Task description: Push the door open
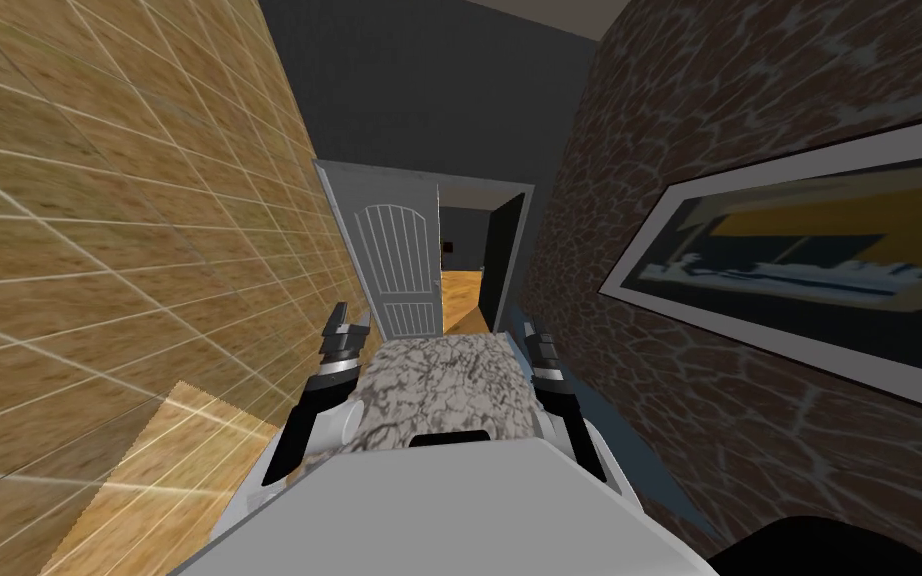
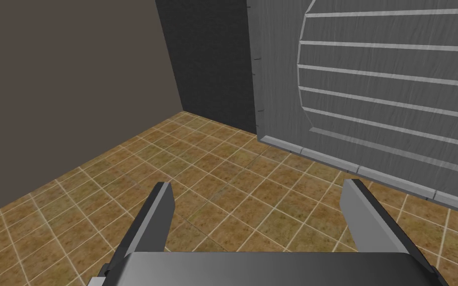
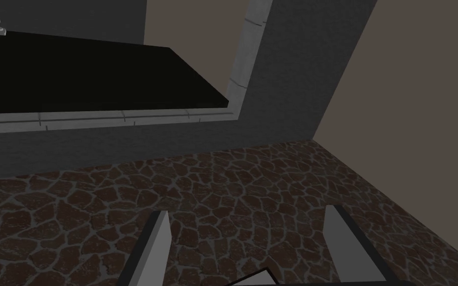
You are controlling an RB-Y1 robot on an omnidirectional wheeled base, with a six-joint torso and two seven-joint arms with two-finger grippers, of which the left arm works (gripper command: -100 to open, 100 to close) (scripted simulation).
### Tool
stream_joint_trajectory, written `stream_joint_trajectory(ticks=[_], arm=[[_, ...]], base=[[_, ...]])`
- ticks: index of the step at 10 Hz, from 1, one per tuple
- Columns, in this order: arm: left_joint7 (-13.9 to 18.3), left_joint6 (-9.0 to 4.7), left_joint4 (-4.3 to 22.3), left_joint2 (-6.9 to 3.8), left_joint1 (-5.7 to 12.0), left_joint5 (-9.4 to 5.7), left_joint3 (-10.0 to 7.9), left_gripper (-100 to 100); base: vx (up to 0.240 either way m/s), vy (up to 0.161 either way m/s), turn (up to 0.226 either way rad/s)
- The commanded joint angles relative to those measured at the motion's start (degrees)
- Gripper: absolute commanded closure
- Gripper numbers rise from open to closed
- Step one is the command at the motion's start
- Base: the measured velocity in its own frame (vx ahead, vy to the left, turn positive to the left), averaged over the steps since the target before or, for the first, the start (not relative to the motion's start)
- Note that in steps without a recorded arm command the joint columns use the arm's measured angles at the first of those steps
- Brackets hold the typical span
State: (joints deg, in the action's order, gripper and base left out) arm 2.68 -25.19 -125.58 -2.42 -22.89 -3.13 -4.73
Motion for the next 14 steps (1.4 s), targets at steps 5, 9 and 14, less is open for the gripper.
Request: stream_joint_trajectory(ticks=[5, 9, 14], arm=[[-0.9, -0.12, 7.2, -0.63, 4.17, -0.11, -0.28, -100], [-1.6, -0.27, 13.6, -1.11, 7.84, -0.29, -0.65, -100], [-2.4, -0.43, 20.7, -1.49, 11.97, -0.48, -1.06, -100]], base=[[0.095, 0.000, 0.003], [0.101, -0.001, 0.003], [0.092, 0.000, 0.002]])
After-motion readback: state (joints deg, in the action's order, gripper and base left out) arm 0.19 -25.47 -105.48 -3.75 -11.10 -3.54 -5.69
